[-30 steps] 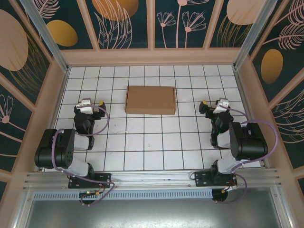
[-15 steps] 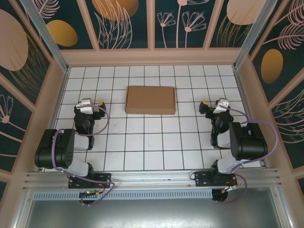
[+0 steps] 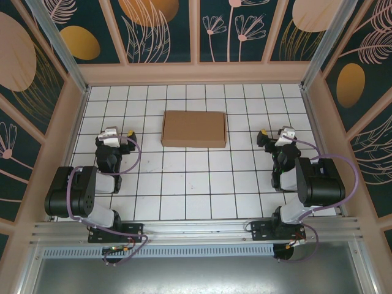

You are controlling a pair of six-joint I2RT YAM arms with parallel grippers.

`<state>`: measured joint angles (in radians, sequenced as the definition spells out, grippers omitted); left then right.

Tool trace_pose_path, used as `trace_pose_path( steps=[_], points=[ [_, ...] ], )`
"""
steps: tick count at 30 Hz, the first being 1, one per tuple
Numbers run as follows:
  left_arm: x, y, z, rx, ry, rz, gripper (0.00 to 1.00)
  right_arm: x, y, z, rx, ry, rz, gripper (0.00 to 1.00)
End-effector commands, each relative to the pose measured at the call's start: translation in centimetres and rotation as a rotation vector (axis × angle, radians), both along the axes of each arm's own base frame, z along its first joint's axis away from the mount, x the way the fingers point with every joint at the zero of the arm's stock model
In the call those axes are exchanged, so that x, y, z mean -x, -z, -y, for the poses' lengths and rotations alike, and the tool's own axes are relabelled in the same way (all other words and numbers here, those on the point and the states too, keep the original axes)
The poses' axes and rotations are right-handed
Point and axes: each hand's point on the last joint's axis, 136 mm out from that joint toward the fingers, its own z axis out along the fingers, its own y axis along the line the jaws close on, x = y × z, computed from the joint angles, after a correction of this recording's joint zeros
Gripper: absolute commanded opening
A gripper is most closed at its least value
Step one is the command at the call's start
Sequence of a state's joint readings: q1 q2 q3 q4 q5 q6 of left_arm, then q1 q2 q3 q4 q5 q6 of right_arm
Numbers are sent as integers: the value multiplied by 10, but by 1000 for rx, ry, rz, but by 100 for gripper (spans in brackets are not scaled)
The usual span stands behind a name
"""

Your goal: Fold the paper box

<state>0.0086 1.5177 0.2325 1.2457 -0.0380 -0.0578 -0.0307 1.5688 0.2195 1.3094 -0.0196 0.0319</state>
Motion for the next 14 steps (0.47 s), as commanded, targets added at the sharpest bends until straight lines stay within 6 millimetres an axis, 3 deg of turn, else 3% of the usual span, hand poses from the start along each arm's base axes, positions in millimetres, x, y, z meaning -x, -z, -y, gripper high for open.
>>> trace_pose_path(
  steps=[1,14],
  points=[
    [-2,-7,-4,16,-17,28,99,1,-6,2,22,16,25,99],
    [-2,-7,-4,17,-17,28,99,1,-6,2,23,16,25,99]
  ],
)
